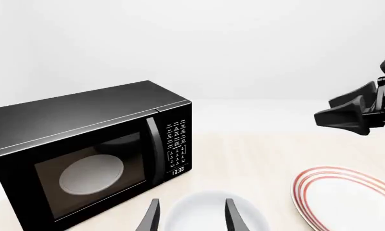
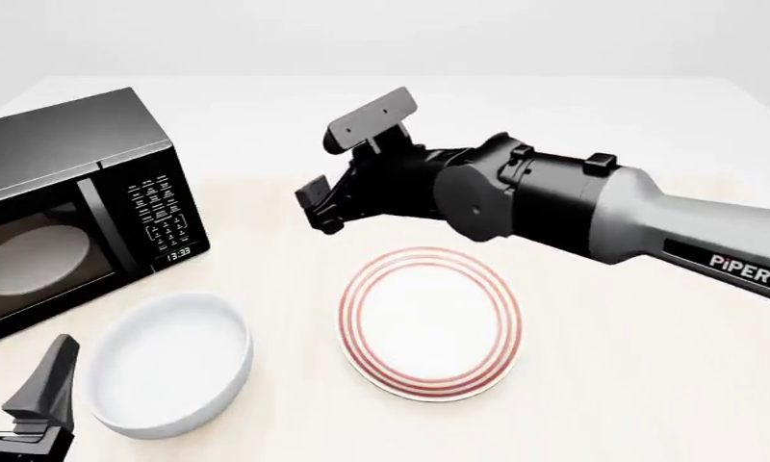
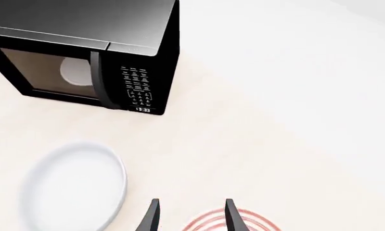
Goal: Put the white bowl to the right of the plate.
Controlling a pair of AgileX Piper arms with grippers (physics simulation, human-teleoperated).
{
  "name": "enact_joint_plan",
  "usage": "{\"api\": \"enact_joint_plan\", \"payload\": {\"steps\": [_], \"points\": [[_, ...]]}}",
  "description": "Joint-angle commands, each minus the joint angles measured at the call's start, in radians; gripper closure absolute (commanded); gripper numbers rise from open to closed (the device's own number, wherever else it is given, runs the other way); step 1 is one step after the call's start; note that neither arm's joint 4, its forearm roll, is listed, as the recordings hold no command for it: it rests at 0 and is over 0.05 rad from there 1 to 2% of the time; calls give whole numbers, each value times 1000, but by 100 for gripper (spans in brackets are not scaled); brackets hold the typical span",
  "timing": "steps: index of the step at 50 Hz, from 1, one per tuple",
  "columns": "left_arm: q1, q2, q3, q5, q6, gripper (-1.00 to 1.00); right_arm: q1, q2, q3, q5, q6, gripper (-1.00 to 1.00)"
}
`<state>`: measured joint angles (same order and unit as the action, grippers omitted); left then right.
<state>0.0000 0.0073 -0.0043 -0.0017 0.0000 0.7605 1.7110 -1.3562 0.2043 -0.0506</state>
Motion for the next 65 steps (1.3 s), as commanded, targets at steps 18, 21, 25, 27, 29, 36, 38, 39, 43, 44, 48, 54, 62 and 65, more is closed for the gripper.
{"api": "enact_joint_plan", "payload": {"steps": [18, 21, 25, 27, 29, 36, 38, 39, 43, 44, 48, 54, 62, 65], "points": [[0, 0, 0, 0, 0, -100, 76, 234, -261, 135, 43, -100], [0, 0, 0, 0, 0, -100, 80, 250, -277, 141, 50, -100], [0, 0, 0, 0, 0, -100, 100, 278, -313, 161, 63, -100], [0, 0, 0, 0, 0, -100, 104, 288, -319, 161, 66, -100], [0, 0, 0, 0, 0, -100, 115, 299, -323, 162, 75, -100], [0, 0, 0, 0, 0, -100, 139, 336, -359, 180, 85, -100], [0, 0, 0, 0, 0, -100, 144, 346, -362, 178, 91, -100], [0, 0, 0, 0, 0, -100, 148, 351, -364, 179, 92, -100], [0, 0, 0, 0, 0, -100, 161, 367, -374, 177, 105, -100], [0, 0, 0, 0, 0, -100, 164, 370, -377, 178, 105, -100], [0, 0, 0, 0, 0, -100, 180, 391, -388, 181, 116, -100], [0, 0, 0, 0, 0, -100, 187, 412, -385, 167, 132, -100], [0, 0, 0, 0, 0, -100, 205, 451, -398, 161, 153, -100], [0, 0, 0, 0, 0, -100, 207, 459, -403, 162, 160, -100]]}}
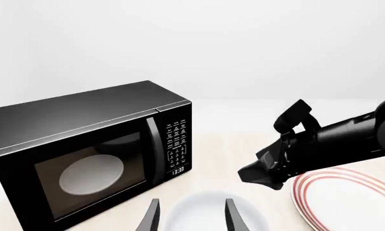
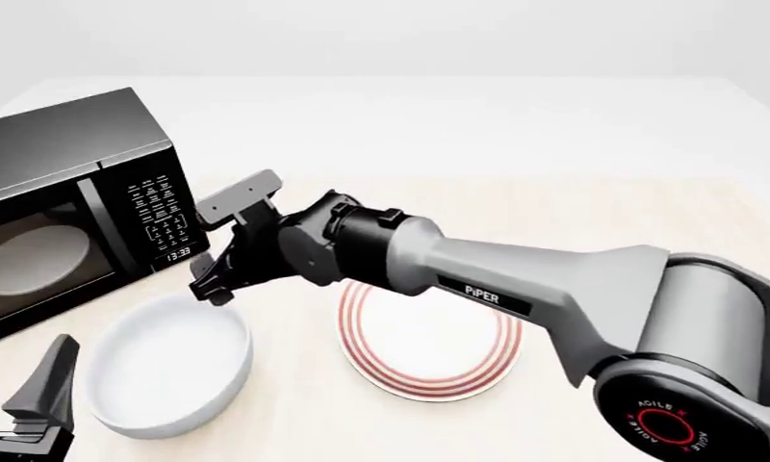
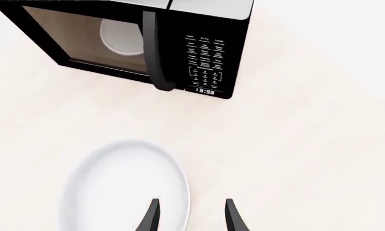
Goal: Put the white bowl to the right of the plate.
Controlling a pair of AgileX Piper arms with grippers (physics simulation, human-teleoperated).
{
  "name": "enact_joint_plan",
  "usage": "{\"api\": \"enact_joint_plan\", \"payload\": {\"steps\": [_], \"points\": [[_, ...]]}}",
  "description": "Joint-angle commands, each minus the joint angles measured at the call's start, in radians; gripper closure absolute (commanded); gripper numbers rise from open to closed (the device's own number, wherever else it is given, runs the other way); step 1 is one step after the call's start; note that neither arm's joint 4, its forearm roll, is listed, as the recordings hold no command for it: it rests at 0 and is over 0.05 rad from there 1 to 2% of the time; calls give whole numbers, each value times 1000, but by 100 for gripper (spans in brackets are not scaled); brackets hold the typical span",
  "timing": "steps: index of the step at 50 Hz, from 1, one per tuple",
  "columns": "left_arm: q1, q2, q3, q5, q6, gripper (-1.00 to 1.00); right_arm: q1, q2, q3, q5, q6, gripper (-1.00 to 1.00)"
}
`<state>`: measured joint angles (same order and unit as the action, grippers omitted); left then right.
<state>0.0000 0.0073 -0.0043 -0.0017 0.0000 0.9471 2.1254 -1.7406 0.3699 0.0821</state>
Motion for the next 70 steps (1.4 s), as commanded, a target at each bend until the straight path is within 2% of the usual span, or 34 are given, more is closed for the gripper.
{"api": "enact_joint_plan", "payload": {"steps": [1, 22, 25, 28, 53, 70], "points": [[0, 0, 0, 0, 0, -100, 21, 49, -19, -3, 30, -100], [0, 0, 0, 0, 0, -100, 23, 99, -7, -44, 86, -100], [0, 0, 0, 0, 0, -100, 30, 97, 12, -66, 117, -100], [0, 0, 0, 0, 0, -100, 32, 103, 20, -75, 125, -100], [0, 0, 0, 0, 0, -100, 50, 131, 32, -115, 160, -100], [0, 0, 0, 0, 0, -100, 45, 137, 84, -177, 197, -100]]}}
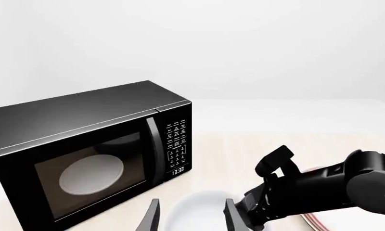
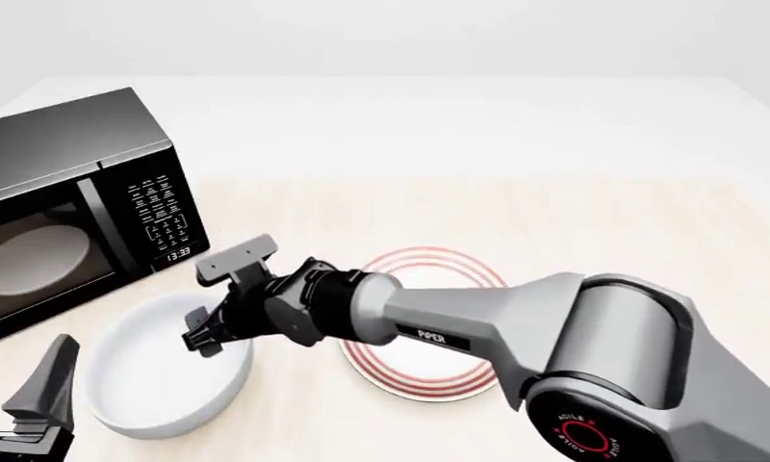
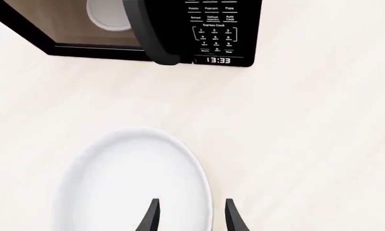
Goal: Put the white bowl to the right of the plate.
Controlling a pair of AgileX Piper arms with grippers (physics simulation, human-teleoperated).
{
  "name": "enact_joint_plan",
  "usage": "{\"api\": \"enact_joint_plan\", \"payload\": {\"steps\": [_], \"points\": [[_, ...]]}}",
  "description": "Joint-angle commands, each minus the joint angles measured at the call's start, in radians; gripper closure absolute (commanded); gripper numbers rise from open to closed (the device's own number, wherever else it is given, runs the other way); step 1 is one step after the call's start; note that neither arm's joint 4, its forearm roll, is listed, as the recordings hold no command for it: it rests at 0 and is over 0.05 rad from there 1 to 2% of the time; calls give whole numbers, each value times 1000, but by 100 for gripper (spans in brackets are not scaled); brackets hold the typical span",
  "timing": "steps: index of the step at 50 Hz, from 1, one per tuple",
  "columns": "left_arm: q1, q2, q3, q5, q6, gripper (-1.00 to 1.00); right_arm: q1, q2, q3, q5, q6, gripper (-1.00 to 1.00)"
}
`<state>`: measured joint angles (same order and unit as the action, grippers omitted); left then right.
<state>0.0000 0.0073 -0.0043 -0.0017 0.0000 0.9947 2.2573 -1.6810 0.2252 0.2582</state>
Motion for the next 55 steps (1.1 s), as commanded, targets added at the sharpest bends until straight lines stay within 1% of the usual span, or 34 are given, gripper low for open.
{"api": "enact_joint_plan", "payload": {"steps": [1, 10, 11, 41, 55], "points": [[0, 0, 0, 0, 0, -100, -4, 5, 25, -34, 21, -100], [0, 0, 0, 0, 0, -100, -4, 11, 36, -52, 33, -100], [0, 0, 0, 0, 0, -100, -3, 38, 73, -114, 75, -100], [0, 0, 0, 0, 0, -100, 2, 63, 82, -140, 94, -100], [0, 0, 0, 0, 0, -100, 1, 84, 71, -136, 93, -100]]}}
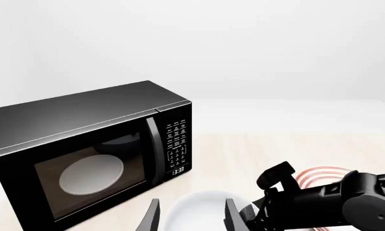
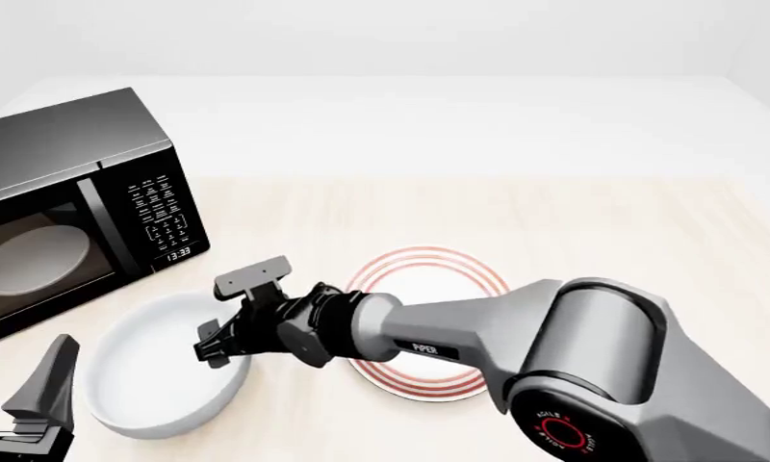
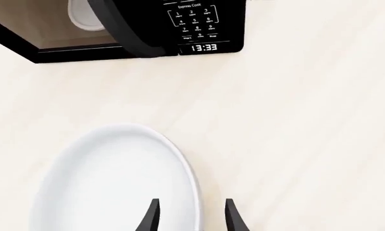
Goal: Put the white bowl to the right of the plate.
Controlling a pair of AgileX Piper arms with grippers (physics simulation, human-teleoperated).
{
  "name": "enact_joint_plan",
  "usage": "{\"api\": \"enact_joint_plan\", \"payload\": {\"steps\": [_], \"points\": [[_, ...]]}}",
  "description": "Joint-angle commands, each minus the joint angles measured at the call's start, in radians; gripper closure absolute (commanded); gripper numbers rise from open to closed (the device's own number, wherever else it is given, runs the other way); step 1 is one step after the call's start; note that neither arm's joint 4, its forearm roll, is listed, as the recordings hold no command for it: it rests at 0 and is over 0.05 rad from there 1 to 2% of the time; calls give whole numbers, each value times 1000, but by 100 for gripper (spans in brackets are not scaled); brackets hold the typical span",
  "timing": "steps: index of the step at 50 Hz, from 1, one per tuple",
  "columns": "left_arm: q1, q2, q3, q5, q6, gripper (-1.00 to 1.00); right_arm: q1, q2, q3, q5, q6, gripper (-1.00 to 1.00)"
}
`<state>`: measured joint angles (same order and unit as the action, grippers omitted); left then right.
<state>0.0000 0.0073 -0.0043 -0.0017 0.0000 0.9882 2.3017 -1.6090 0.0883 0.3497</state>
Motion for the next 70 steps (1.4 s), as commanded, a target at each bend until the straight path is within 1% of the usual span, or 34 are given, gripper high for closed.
{"api": "enact_joint_plan", "payload": {"steps": [1, 3, 4, 21, 32, 46, 62, 70], "points": [[0, 0, 0, 0, 0, -100, 6, 41, -2, 2, 0, -100], [0, 0, 0, 0, 0, -100, 9, 47, -4, 3, -1, -100], [0, 0, 0, 0, 0, -100, 8, 47, -4, 3, -2, 100], [0, 0, 0, 0, 0, -100, -9, 19, 17, 5, -14, 100], [0, 0, 0, 0, 0, -100, -33, -79, 57, 27, -63, 100], [0, 0, 0, 0, 0, -100, -47, -181, 106, 40, -102, 100], [0, 0, 0, 0, 0, -100, -63, -285, 168, 41, -126, 100], [0, 0, 0, 0, 0, -100, -90, -359, 219, 34, -143, 100]]}}
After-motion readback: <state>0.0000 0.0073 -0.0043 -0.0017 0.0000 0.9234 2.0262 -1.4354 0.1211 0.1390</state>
